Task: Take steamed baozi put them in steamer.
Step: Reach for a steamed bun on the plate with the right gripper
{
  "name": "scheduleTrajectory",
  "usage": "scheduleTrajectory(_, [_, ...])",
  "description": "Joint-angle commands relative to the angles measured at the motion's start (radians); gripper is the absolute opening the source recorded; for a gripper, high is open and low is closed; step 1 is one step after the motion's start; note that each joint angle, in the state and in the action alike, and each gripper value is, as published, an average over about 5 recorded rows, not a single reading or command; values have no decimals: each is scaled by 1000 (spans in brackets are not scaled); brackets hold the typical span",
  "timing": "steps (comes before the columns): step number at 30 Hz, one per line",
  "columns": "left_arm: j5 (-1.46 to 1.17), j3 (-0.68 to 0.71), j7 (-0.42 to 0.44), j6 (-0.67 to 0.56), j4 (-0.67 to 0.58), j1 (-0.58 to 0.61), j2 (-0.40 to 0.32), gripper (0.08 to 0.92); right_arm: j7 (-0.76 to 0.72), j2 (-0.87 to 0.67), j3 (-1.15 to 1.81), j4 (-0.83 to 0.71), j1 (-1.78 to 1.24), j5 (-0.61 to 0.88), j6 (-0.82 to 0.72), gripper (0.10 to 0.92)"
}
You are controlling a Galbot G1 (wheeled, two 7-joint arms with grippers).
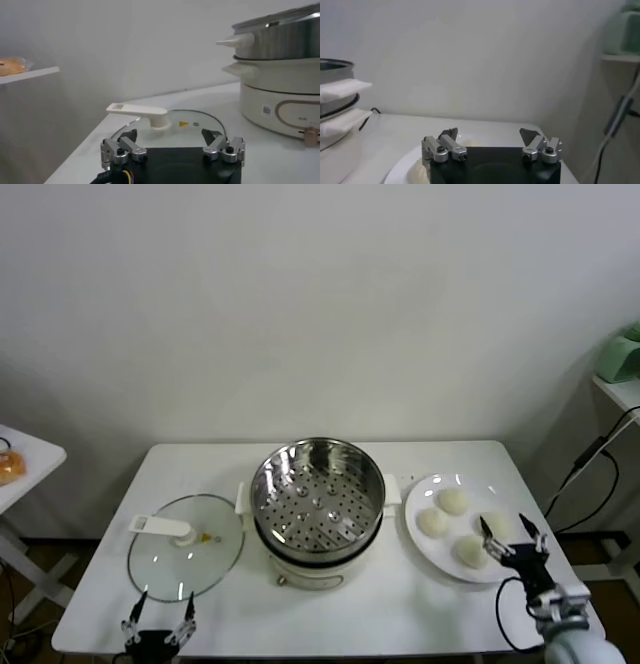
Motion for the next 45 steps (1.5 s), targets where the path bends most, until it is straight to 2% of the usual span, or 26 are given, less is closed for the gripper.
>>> scheduleTrajectory(1, [11,-3,4,-10,4,-3,4,823,-184,-229,-126,-26,289,-112,-324,823])
scheduleTrajectory(6, [16,0,8,-15,6,-10,6,823,-377,-366,-287,-91,433,-210,-345,823])
scheduleTrajectory(12, [31,10,12,-23,10,-12,7,823,-615,-475,-601,-222,717,-364,-229,823])
scheduleTrajectory(18, [45,14,12,-35,13,-8,8,823,-787,-493,-1015,-372,1105,-436,-104,823])
scheduleTrajectory(24, [66,20,16,-46,24,-9,6,823,-964,-446,-1417,-488,1442,-467,11,823])
scheduleTrajectory(30, [76,28,19,-51,27,-11,3,823,-1032,-367,-1680,-568,1643,-388,50,823])
scheduleTrajectory(34, [83,27,19,-56,29,-12,2,823,-1060,-307,-1774,-635,1703,-386,80,823])
scheduleTrajectory(45, [89,24,20,-64,36,-10,1,823,-1090,-162,-1688,-847,1623,-407,126,823])
